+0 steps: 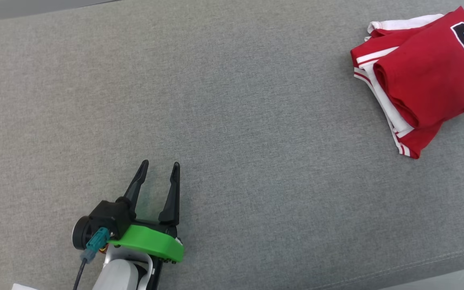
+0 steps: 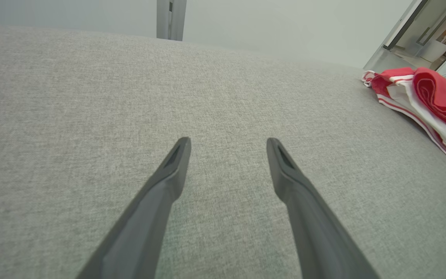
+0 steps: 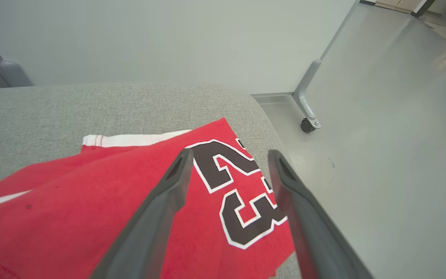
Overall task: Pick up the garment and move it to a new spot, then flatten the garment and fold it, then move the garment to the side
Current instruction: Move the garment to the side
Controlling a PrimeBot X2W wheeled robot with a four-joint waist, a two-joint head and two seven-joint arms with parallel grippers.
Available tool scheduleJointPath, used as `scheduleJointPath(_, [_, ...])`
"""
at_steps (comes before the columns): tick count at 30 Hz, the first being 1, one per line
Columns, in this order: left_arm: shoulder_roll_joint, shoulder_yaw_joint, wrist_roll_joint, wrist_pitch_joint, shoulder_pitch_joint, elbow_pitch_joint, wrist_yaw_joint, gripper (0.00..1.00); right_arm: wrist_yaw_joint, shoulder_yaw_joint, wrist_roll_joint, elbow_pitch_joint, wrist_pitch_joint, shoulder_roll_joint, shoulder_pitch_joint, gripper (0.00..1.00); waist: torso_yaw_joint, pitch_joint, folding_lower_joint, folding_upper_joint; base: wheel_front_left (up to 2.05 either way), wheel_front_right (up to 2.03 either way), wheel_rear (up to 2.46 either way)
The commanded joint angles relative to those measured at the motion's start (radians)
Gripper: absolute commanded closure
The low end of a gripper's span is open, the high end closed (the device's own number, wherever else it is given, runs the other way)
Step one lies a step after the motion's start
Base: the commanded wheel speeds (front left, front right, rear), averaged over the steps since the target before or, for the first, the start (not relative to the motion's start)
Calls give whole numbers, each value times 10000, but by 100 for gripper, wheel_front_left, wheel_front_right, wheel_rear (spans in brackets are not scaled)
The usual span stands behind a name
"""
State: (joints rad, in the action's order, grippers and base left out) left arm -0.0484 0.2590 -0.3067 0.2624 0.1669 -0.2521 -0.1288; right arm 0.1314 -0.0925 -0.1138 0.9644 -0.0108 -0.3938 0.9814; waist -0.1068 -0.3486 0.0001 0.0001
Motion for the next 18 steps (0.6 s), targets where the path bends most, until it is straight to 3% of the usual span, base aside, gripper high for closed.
scheduleJointPath(1, [-57, -28, 48, 29, 138, 5, -33, 0, -17, 44, 93, 75, 164, 20, 113, 0, -123, 129, -1, -1, 0, 0, 0])
scheduleJointPath(10, [-147, -45, -62, 29, 144, 16, -33, 0, -17, 671, 127, 106, 1320, 439, -191, 0, -417, 911, -1, -1, 0, 0, 0])
scheduleJointPath(18, [-95, -626, -432, 27, -330, -87, -34, 0, -17, 1234, 43, -112, 2375, 1063, -1007, 0, -352, 2196, -1, -1, 0, 0, 0])
